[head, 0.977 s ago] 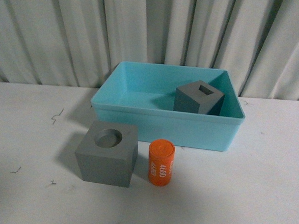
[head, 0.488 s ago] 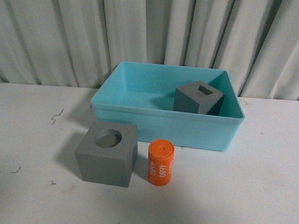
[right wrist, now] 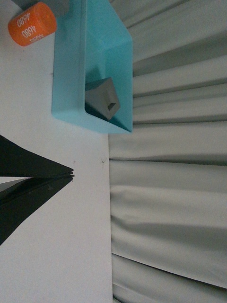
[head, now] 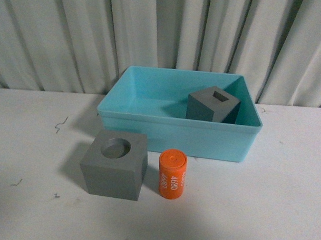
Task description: Place gray and orange parts in blue box
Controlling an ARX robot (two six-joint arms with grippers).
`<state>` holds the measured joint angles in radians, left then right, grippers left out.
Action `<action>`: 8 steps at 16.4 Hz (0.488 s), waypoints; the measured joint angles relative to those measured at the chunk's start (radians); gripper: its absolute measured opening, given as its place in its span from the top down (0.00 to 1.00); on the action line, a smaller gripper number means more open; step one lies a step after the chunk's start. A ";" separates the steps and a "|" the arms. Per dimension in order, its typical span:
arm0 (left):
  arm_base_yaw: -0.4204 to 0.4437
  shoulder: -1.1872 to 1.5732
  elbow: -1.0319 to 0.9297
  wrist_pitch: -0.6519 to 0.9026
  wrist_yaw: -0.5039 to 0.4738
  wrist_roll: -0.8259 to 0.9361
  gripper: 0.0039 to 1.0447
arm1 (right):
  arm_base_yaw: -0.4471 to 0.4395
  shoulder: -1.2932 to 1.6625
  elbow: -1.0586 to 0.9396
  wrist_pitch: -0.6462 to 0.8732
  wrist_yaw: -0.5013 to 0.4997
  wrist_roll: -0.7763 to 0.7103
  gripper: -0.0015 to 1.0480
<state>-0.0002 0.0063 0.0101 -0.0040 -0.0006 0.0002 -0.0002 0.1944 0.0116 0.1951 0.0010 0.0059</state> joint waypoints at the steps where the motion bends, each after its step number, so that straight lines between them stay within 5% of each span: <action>1: 0.000 0.000 0.000 0.000 0.000 0.000 0.06 | 0.000 -0.015 0.000 -0.012 0.000 0.000 0.98; 3: 0.000 0.000 0.000 0.000 0.000 0.000 0.06 | 0.000 -0.129 0.000 -0.185 -0.001 0.000 0.98; 8: 0.000 0.000 0.000 0.001 0.000 0.000 0.06 | 0.000 -0.191 0.000 -0.198 -0.001 0.000 0.98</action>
<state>-0.0002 0.0067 0.0101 -0.0032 -0.0010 0.0002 -0.0002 0.0032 0.0120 -0.0032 0.0002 0.0059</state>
